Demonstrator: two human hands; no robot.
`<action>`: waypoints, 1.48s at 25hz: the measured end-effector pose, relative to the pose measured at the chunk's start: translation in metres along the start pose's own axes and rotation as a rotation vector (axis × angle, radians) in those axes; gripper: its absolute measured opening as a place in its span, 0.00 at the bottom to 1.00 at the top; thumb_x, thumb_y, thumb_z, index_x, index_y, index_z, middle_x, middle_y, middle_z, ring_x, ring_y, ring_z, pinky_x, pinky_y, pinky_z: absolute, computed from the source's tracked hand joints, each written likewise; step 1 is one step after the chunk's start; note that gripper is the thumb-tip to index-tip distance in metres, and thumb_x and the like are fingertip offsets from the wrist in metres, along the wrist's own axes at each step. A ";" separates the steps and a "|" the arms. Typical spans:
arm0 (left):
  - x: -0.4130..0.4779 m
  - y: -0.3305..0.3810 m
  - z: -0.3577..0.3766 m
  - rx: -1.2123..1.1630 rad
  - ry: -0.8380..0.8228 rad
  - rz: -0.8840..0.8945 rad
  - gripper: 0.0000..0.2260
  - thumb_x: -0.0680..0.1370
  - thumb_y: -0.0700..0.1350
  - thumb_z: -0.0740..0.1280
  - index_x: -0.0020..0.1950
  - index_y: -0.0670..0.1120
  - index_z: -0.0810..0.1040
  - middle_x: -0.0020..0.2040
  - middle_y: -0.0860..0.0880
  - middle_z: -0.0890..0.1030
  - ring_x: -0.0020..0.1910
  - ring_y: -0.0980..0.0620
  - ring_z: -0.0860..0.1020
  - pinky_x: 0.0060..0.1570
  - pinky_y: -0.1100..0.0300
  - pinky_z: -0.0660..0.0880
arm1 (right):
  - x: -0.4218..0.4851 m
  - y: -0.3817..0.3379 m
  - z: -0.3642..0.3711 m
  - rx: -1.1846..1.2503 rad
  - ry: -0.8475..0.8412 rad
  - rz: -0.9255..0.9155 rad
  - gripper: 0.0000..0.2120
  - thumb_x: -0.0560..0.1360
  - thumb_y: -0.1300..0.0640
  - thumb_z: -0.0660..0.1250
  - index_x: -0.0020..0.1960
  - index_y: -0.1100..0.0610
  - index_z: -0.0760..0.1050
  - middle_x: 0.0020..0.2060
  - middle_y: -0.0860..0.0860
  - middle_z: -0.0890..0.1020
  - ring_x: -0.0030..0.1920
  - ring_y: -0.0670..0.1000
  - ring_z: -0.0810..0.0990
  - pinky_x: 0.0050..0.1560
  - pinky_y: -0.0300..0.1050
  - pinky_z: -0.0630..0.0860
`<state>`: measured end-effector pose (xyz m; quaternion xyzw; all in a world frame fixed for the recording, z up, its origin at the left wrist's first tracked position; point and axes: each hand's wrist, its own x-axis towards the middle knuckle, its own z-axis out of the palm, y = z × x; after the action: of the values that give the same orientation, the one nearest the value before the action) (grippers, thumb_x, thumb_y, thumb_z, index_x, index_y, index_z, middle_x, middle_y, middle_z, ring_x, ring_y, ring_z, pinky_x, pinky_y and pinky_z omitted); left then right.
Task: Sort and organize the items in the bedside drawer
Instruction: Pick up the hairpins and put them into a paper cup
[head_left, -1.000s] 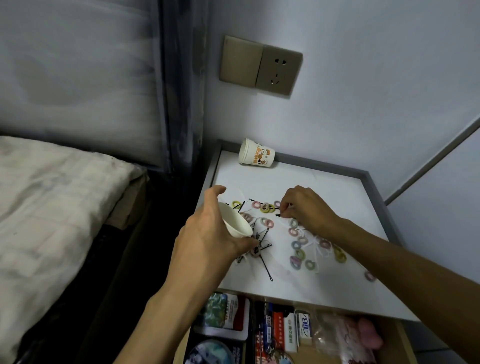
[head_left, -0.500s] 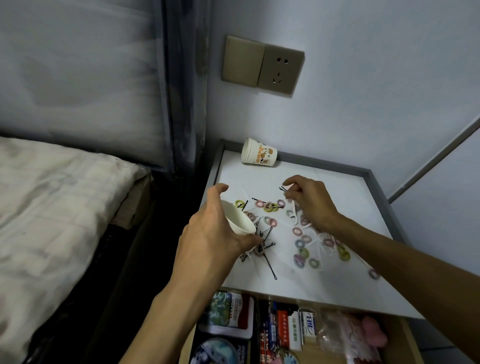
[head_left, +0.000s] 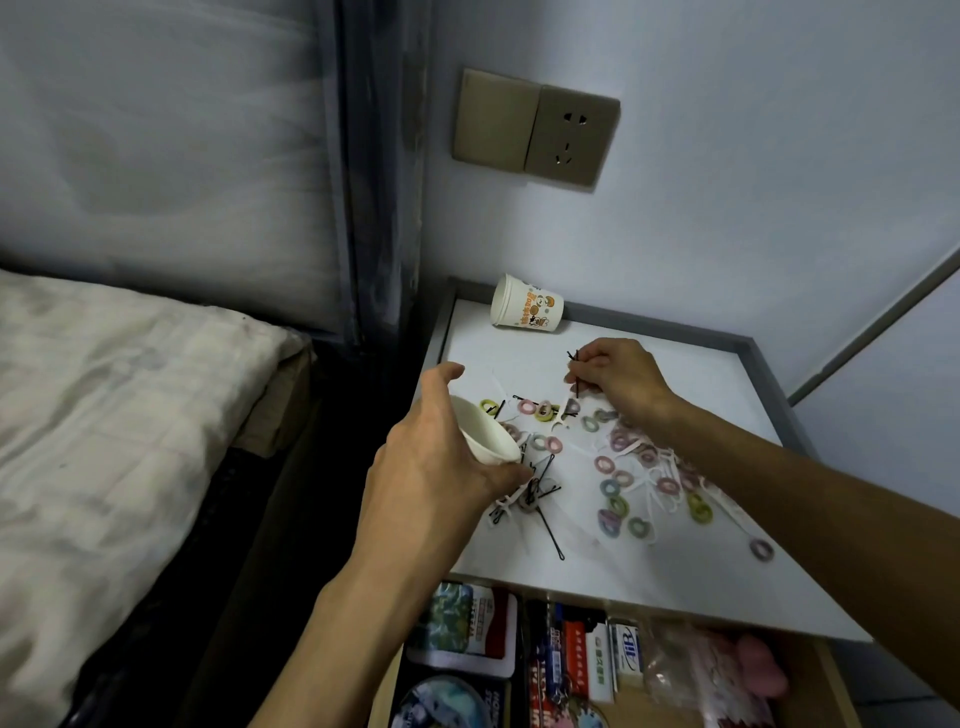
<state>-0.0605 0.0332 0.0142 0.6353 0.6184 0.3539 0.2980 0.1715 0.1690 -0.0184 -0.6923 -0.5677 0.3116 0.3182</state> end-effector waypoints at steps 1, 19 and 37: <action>0.000 0.000 0.000 0.000 0.001 -0.002 0.43 0.63 0.57 0.79 0.72 0.56 0.60 0.59 0.52 0.77 0.56 0.49 0.76 0.51 0.57 0.74 | -0.001 0.003 -0.005 -0.006 0.005 0.014 0.02 0.77 0.61 0.69 0.48 0.59 0.79 0.38 0.52 0.86 0.33 0.44 0.82 0.34 0.30 0.74; 0.003 -0.003 -0.006 -0.009 0.033 -0.001 0.43 0.63 0.56 0.80 0.71 0.56 0.61 0.51 0.57 0.71 0.53 0.53 0.75 0.51 0.57 0.75 | 0.012 -0.017 0.038 -0.613 -0.209 -0.325 0.03 0.71 0.60 0.75 0.44 0.55 0.83 0.40 0.50 0.84 0.41 0.49 0.82 0.43 0.41 0.75; 0.000 -0.004 -0.011 -0.038 0.046 -0.005 0.42 0.64 0.56 0.80 0.71 0.57 0.60 0.50 0.58 0.71 0.50 0.54 0.74 0.51 0.55 0.77 | 0.014 -0.012 0.024 -0.611 -0.136 -0.297 0.06 0.73 0.59 0.71 0.50 0.57 0.82 0.43 0.54 0.84 0.36 0.51 0.81 0.37 0.41 0.71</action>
<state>-0.0721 0.0332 0.0173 0.6197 0.6200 0.3790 0.2967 0.1474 0.1863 -0.0240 -0.6432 -0.7492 0.1229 0.0994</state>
